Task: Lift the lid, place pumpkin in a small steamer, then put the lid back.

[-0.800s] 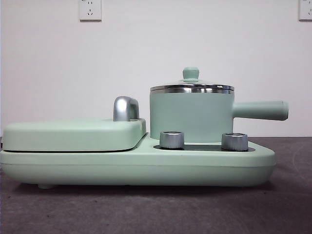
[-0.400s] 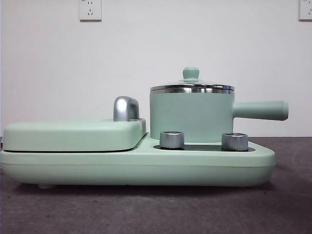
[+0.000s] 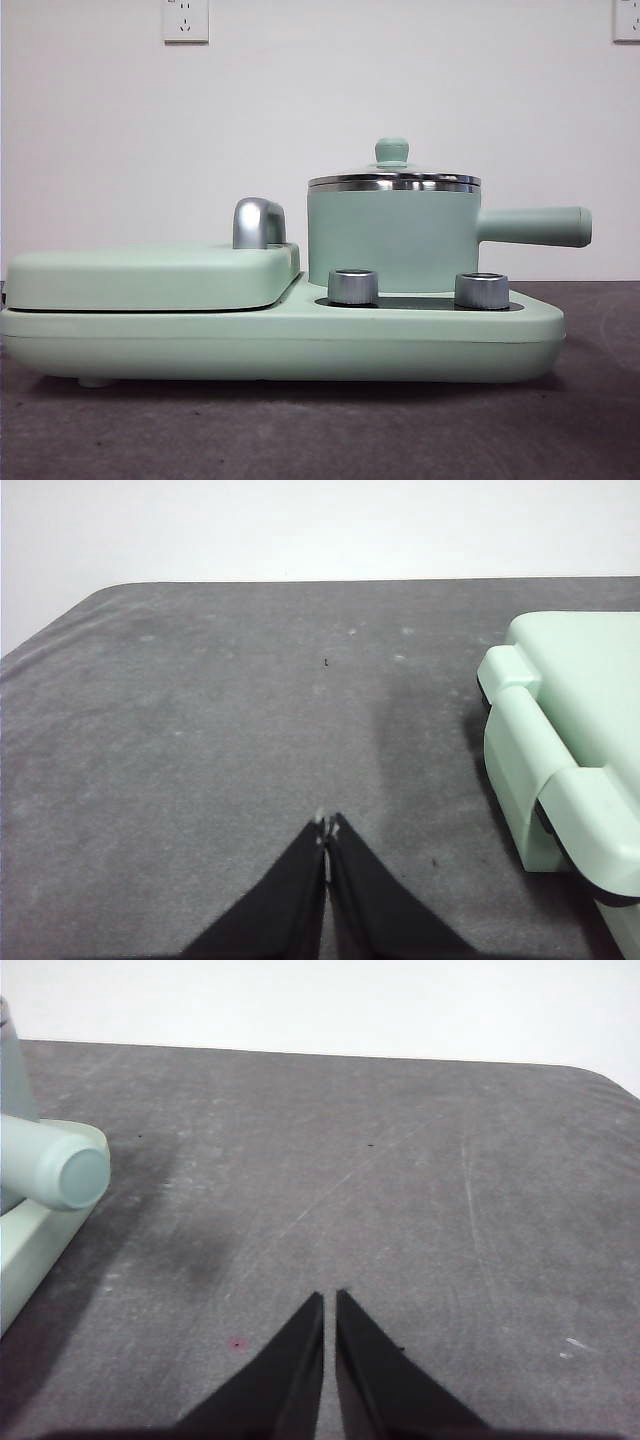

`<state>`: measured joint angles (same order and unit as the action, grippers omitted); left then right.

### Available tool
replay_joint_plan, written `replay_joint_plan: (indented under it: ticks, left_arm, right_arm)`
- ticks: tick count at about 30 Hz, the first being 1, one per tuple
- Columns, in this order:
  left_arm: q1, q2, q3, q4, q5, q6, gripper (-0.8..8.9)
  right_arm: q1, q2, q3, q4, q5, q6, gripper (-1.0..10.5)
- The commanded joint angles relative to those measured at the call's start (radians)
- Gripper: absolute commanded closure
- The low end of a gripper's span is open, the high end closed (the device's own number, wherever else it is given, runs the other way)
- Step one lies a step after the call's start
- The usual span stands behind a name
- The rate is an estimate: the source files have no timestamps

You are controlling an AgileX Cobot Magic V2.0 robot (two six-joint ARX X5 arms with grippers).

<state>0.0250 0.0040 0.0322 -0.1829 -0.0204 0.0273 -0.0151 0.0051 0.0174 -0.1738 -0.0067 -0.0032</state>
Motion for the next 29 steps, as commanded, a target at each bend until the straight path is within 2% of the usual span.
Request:
replay_joint_plan:
  ticks: [1,29]
  left_arm:
    - [0.001,-0.001,-0.018,-0.005,0.002,0.01,8.07]
    - [0.001,-0.001,-0.018,-0.005,0.002,0.01,8.07]
  right_arm:
    - [0.0,-0.002,-0.006,0.004,0.0,-0.008,9.3]
    - [0.0,-0.002,-0.006,0.02,0.001,-0.008,9.3]
